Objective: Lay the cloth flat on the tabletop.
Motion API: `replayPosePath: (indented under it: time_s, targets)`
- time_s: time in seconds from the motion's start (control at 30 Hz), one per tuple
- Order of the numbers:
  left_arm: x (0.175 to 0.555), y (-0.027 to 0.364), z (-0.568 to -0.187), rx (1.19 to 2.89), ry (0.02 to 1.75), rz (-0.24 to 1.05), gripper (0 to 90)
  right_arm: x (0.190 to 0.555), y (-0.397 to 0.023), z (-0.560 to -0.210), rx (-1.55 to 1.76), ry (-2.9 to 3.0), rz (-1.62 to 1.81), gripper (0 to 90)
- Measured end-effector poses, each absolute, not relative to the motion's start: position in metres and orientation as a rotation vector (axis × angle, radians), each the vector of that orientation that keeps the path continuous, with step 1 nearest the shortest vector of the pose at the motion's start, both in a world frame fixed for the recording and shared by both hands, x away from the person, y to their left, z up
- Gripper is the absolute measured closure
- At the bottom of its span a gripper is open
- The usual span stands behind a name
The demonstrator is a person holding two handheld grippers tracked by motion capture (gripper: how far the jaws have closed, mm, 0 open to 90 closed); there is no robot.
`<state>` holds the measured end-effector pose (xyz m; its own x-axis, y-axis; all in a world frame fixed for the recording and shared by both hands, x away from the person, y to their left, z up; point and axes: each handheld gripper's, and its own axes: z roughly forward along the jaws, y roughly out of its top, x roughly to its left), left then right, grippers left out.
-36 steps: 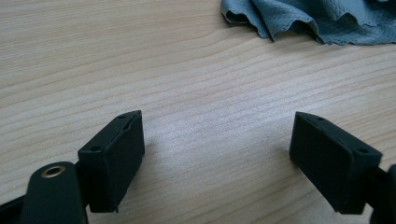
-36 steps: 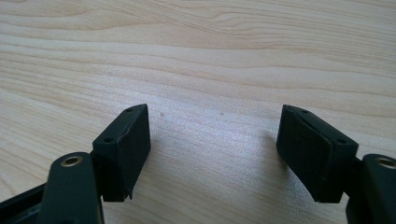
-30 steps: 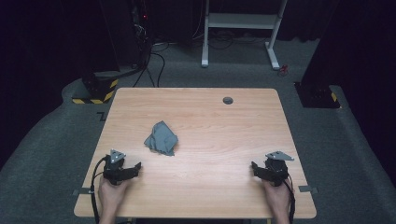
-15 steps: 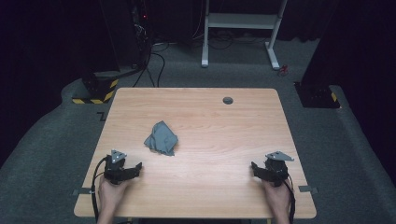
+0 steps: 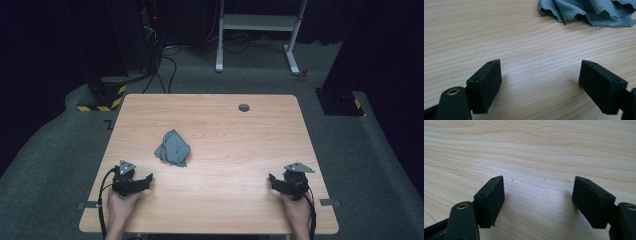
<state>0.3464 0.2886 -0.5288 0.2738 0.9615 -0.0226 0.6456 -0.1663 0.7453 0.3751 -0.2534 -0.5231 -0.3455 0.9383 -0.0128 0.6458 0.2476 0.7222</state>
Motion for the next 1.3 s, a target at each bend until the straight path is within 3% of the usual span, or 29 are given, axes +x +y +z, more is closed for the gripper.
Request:
replayPosePath:
  time_s: [0.97,1.3]
  targets:
    - [0.367,0.251,-0.518,1.898,1.331,0.529,21.0,0.375,-0.253,-0.523,1.436,2.082,0.878,26.0]
    - [0.387,0.231,-0.507,1.875,1.312,0.533,28.6,0.375,-0.253,-0.523,1.437,2.083,0.876,26.0]
